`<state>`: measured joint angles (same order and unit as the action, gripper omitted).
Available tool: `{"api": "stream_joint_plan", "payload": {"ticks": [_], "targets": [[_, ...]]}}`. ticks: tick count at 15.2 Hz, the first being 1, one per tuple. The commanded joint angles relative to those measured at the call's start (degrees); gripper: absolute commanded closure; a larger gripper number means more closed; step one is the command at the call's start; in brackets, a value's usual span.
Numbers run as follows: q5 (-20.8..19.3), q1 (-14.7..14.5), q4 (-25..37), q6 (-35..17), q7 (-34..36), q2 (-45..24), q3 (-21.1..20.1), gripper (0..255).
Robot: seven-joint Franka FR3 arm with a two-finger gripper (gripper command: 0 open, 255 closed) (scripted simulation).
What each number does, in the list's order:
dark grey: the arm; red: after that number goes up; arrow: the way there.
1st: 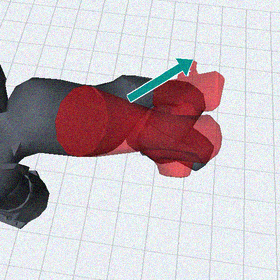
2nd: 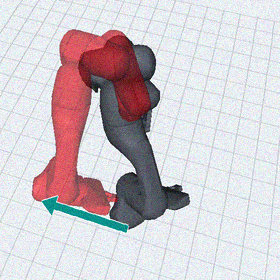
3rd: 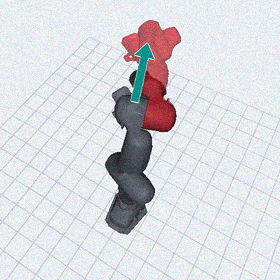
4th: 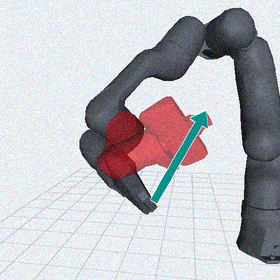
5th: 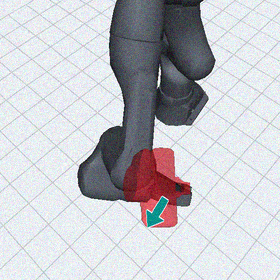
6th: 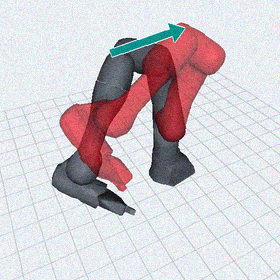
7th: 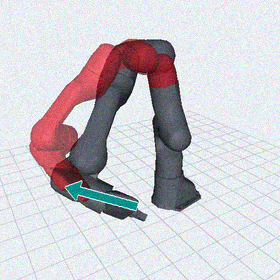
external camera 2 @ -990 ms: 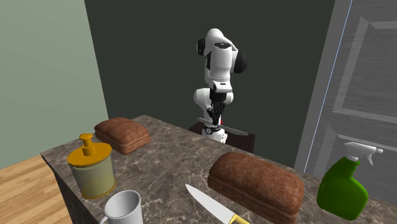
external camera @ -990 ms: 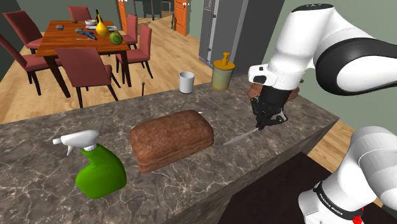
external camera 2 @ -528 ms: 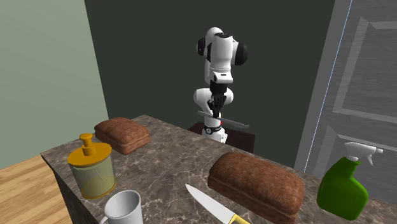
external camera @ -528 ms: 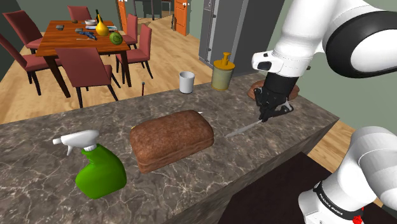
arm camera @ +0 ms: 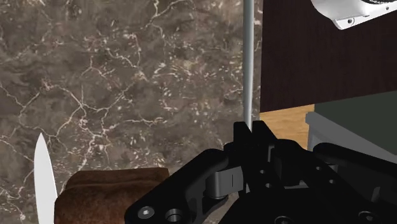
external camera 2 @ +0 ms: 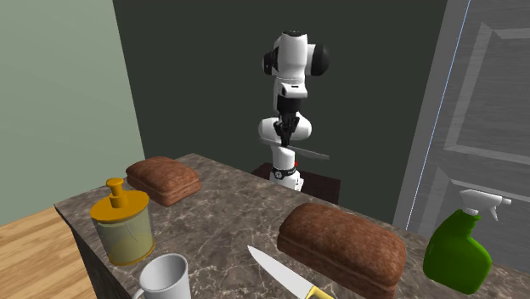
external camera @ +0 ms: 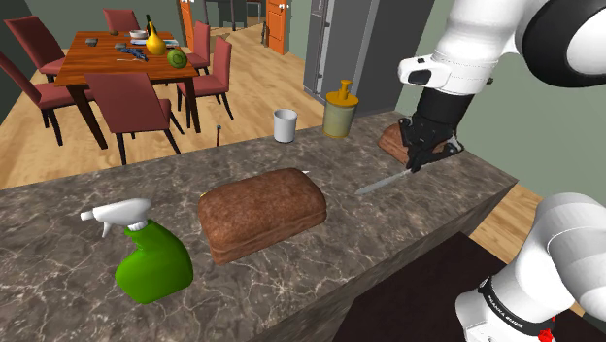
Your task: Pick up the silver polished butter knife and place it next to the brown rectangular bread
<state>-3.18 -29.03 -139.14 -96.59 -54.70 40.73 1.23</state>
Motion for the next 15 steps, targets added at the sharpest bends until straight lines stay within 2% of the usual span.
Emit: {"api": "stream_joint_plan", "payload": {"ticks": [1, 8, 15], "targets": [[-1.34, 0.94, -2.01, 1.10, -2.08, 3.19, 1.77, 255], [-7.65, 5.15, -6.66, 5.55, -10.29, 13.03, 8.94, 255], [-15.62, 10.01, -7.93, 9.64, -19.55, 19.80, 17.19, 255]]}}
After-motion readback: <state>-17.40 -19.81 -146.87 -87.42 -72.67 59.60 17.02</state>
